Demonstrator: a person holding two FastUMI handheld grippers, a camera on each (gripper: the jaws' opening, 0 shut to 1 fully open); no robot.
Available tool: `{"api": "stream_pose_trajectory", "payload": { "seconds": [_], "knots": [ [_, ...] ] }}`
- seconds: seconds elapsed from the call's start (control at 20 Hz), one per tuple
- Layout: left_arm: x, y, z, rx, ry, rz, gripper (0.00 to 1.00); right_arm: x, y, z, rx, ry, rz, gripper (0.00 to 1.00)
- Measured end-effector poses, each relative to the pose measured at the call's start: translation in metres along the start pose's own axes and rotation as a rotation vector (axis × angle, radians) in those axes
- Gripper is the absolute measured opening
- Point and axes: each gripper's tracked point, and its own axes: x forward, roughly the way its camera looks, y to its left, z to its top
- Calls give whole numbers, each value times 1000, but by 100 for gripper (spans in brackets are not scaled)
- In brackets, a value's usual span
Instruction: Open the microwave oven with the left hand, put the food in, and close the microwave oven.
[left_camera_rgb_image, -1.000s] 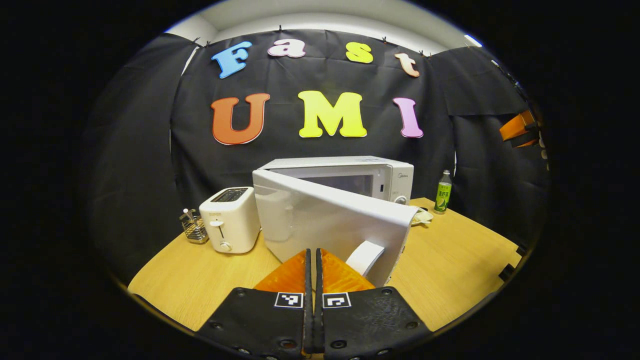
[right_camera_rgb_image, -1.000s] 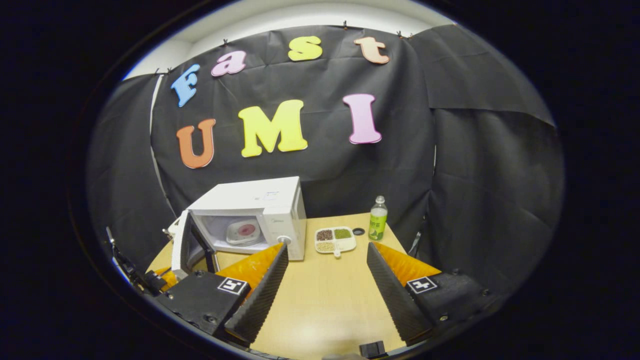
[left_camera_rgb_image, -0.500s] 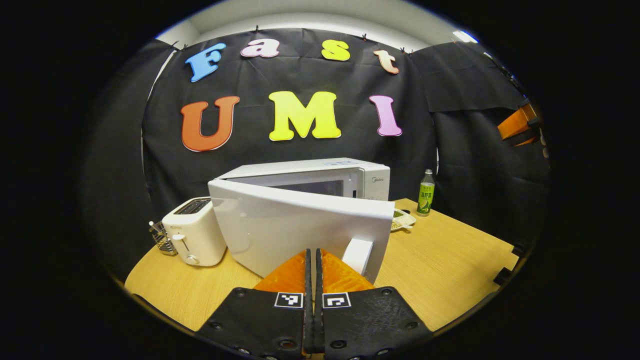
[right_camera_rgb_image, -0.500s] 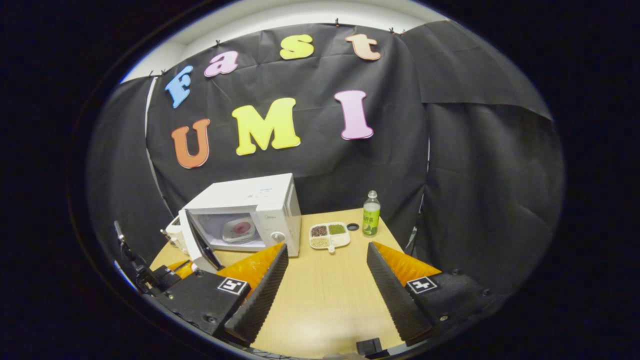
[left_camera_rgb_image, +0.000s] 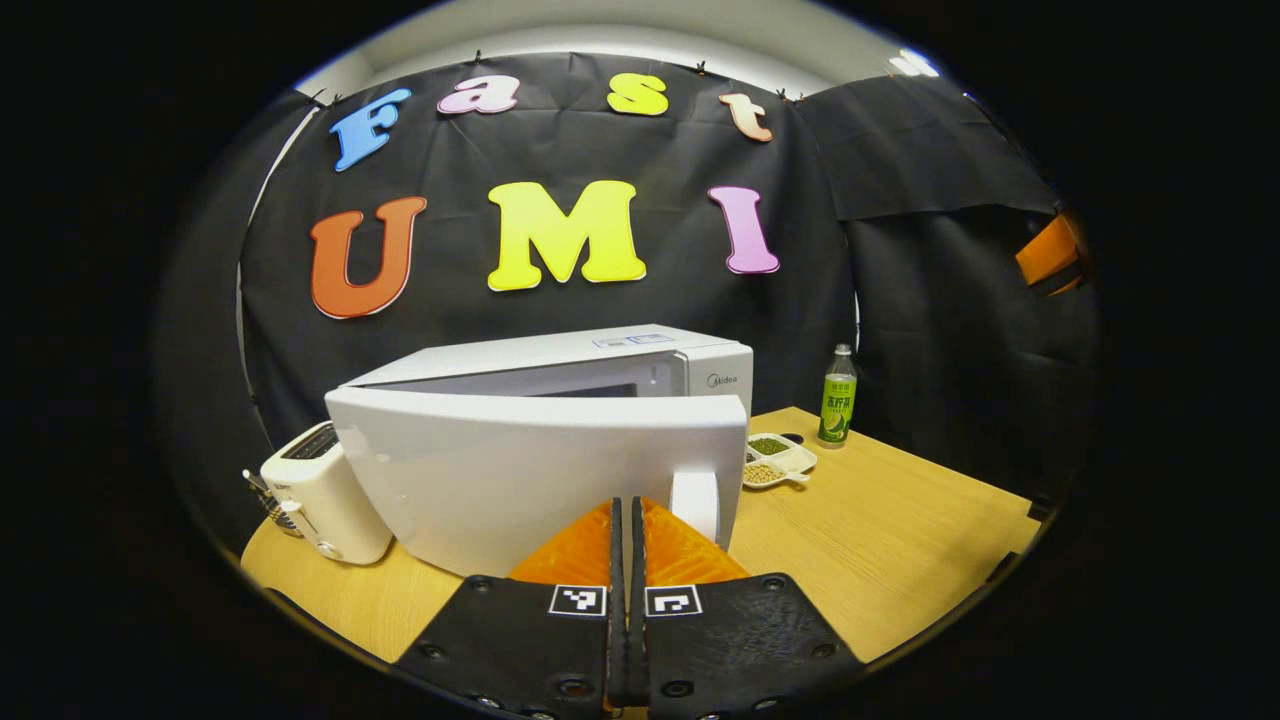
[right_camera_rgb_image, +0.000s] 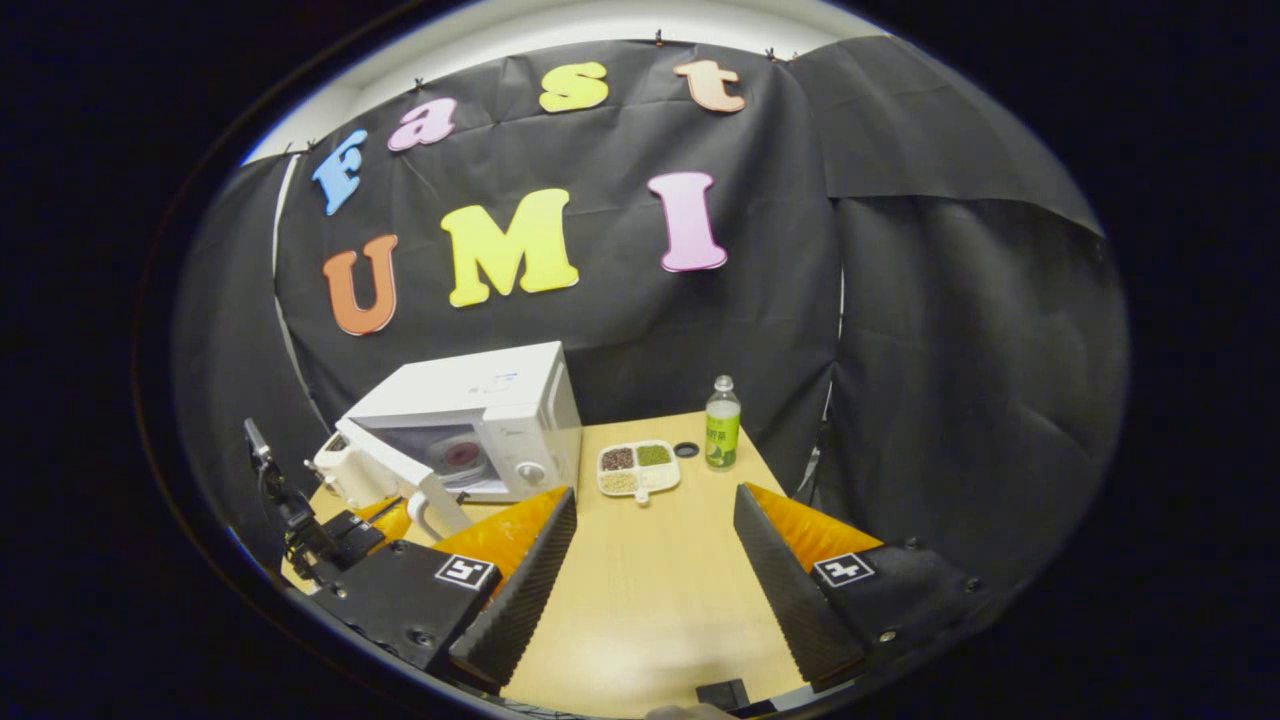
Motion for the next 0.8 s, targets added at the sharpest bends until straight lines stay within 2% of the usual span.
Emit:
{"api": "stream_pose_trajectory", "payload": {
  "seconds": [0.25, 0.3, 0.4, 0.45, 0.8],
  "knots": [
    [39, -1, 5, -10, -1, -4, 0, 13, -8, 4, 11, 8, -15, 100],
    [48, 0, 7, -16, -3, -2, 0, 15, -8, 5, 16, 13, -11, 92],
    [63, 1, 9, -13, -9, 4, 0, 22, -9, 8, 23, 10, -15, 92],
    [72, 1, 8, -13, -2, 8, 0, 24, -9, 7, 26, 10, -14, 100],
    [115, 0, 13, -19, 6, 44, 0, 33, -19, 7, 27, 36, -16, 100]
  ]
}}
